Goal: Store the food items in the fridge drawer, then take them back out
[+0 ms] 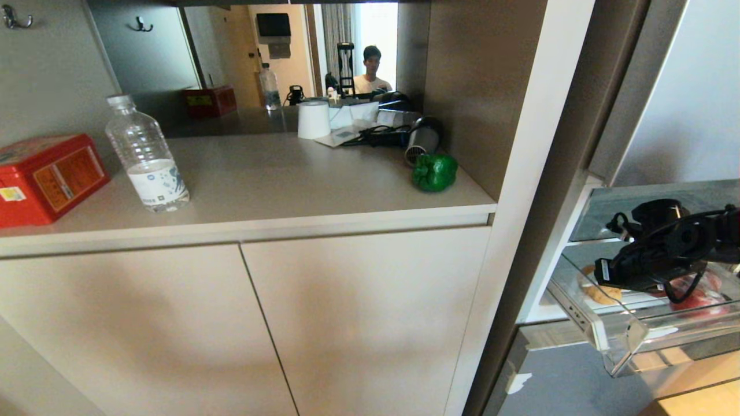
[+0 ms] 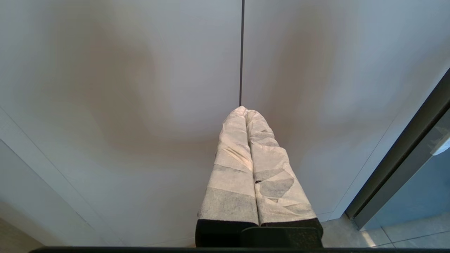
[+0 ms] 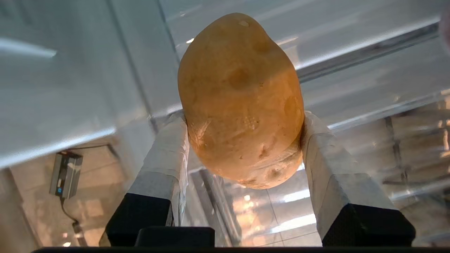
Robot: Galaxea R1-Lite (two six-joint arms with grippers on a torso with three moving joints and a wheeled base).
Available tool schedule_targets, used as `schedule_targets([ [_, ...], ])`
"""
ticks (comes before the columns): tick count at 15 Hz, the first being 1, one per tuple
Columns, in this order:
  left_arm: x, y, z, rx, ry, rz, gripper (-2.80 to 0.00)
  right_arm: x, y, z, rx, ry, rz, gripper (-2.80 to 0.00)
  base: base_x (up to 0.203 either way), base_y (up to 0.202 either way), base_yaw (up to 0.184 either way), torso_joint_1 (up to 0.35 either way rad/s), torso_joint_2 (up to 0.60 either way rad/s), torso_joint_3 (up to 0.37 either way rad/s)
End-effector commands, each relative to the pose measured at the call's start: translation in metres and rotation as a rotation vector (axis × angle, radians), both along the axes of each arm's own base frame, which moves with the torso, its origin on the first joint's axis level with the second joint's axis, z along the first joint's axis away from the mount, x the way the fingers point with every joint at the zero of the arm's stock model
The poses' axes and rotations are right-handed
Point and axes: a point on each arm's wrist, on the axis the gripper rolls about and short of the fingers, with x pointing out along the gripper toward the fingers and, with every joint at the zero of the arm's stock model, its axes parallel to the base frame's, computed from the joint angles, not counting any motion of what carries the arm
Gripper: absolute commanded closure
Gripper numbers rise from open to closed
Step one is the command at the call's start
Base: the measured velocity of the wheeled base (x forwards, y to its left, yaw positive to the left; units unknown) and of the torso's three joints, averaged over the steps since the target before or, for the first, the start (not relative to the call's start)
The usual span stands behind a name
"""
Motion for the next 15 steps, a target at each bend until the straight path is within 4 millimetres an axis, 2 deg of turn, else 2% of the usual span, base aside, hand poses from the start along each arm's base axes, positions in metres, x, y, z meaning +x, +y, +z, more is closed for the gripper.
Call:
schedule_targets([
  [1, 0.000, 0.000, 0.000, 0.000, 0.001, 0.000, 0.00, -0.008, 0.002, 0.012, -0.003, -0.014, -0.003, 0.00, 0.000, 0.000, 0.000, 0.000, 0.00, 0.000],
  [8, 0.000, 0.000, 0.000, 0.000, 0.001, 0.000, 0.00, -0.052, 0.012, 0.045, -0.004, -0.046, -0.013, 0.00, 0.000, 0.000, 0.000, 0.000, 0.00, 0.000],
  [15, 0.000, 0.000, 0.000, 0.000, 0.000, 0.000, 0.00, -0.086, 0.019, 0.075, -0.021, -0.110, -0.023, 0.00, 0.000, 0.000, 0.000, 0.000, 0.00, 0.000],
])
